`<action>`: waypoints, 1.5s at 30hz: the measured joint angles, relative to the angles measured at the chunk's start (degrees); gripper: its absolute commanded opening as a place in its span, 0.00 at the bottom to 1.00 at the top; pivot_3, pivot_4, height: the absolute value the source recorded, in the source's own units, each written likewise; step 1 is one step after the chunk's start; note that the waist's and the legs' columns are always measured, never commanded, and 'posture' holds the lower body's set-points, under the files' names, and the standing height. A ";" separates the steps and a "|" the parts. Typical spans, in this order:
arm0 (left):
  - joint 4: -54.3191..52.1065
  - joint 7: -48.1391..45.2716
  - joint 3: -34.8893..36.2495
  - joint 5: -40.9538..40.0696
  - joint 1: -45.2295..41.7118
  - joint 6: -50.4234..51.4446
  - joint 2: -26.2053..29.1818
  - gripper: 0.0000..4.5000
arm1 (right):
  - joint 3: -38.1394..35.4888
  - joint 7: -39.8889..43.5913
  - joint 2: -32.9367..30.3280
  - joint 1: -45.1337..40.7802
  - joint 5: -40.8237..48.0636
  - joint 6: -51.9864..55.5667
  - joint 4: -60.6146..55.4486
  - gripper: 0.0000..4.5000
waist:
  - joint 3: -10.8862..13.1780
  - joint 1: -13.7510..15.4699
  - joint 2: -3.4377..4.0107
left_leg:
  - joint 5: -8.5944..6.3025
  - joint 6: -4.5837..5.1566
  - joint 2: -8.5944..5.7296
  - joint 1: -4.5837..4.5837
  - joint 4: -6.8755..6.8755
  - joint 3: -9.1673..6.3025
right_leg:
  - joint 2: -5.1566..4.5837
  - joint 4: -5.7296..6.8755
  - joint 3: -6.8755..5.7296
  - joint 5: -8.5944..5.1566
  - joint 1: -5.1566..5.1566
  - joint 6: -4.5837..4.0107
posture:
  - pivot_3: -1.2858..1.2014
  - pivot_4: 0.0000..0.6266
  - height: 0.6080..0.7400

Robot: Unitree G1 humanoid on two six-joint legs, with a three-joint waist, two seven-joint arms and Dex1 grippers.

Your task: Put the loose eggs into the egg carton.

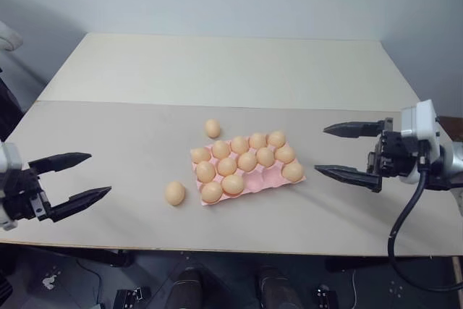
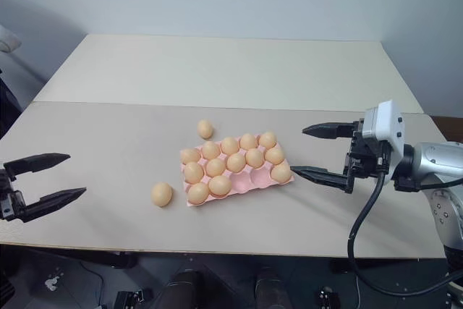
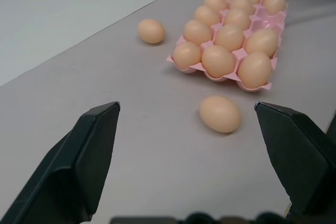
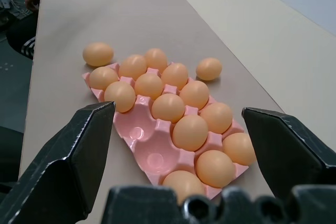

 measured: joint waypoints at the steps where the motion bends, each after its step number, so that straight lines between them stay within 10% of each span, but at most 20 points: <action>1: -0.09 0.41 -1.12 -0.45 -0.88 0.19 0.02 0.99 | -0.09 -0.10 0.00 0.08 0.00 0.00 -0.08 1.00 | 0.00 0.04 0.00 | 0.00 0.00 0.00 0.00 0.00 0.00 | 0.00 0.00 0.00 0.00 0.00 0.00 | 0.52 0.24 1.00; 29: -10.07 38.66 -40.15 5.39 -16.07 22.73 -7.19 0.99 | -4.71 -4.37 0.00 6.20 1.15 0.32 -6.58 1.00 | 0.00 0.13 0.00 | 0.00 0.00 -0.04 -0.02 0.01 -0.02 | 0.01 0.01 0.04 0.01 0.01 0.01 | 0.52 0.24 1.00; 37: -6.57 40.22 -43.04 8.19 -19.29 23.97 -7.98 0.51 | -5.05 -5.13 0.03 6.83 1.18 0.32 -7.35 1.00 | 0.00 0.25 -0.01 | 0.00 0.00 -0.06 -0.02 0.01 -0.02 | 0.00 0.00 0.04 0.01 0.01 0.01 | 0.52 0.24 1.00; 45: -6.90 36.15 -37.88 6.34 -18.39 22.17 -6.29 0.51 | -5.21 -5.73 0.20 7.34 1.21 0.32 -7.60 1.00 | 0.00 0.15 0.00 | 0.00 0.00 -0.06 -0.01 0.01 -0.02 | 0.00 0.00 0.05 0.01 0.01 0.01 | 0.52 0.24 1.00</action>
